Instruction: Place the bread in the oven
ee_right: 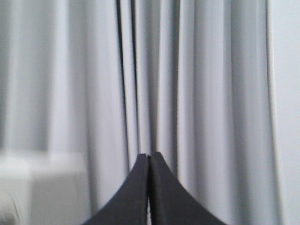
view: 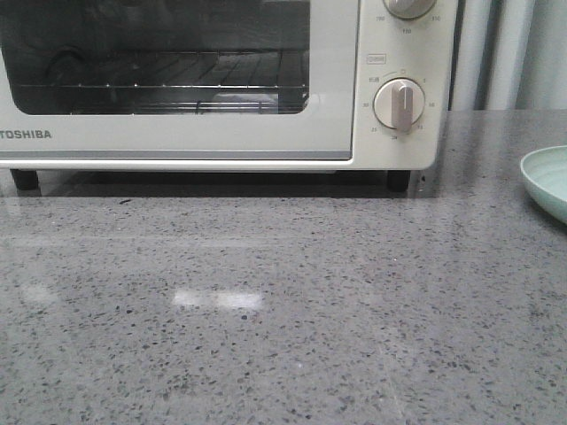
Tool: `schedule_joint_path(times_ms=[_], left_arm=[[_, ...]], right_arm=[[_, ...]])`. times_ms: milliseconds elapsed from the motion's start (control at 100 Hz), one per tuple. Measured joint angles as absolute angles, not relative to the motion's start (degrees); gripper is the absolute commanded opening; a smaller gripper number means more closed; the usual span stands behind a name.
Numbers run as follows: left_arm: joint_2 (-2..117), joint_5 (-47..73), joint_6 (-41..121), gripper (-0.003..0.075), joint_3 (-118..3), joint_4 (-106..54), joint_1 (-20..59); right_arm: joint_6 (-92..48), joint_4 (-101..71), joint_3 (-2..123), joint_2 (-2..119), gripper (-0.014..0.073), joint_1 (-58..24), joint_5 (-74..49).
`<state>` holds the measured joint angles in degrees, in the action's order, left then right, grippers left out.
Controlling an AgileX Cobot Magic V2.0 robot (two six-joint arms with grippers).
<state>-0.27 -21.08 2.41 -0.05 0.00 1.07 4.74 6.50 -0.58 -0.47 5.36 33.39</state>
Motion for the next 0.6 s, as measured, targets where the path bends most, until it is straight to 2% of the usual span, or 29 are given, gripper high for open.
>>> schedule_joint_path(times_ms=[70, 150, 320, 600], left_arm=[[-0.27, -22.09, 2.41, -0.0021, -0.05, 0.00, 1.07], [-0.27, -24.36, 0.54, -0.0021, -0.05, -1.25, 1.07], [-0.27, -26.78, -6.69, -0.0021, -0.05, -0.75, 1.07], [-0.27, -26.14, -18.28, -0.0022, -0.46, 3.41, 1.07]], right_arm=[[10.05, 6.76, -0.58, -0.61, -0.0076, 5.36, 42.67], [16.78, 7.04, -0.07, -0.88, -0.0076, 5.36, 42.80], [22.28, 8.84, 4.93, -0.88, -0.0076, 5.36, 20.74], [23.18, 8.97, 12.53, 0.00, -0.0076, 5.30, -5.41]])
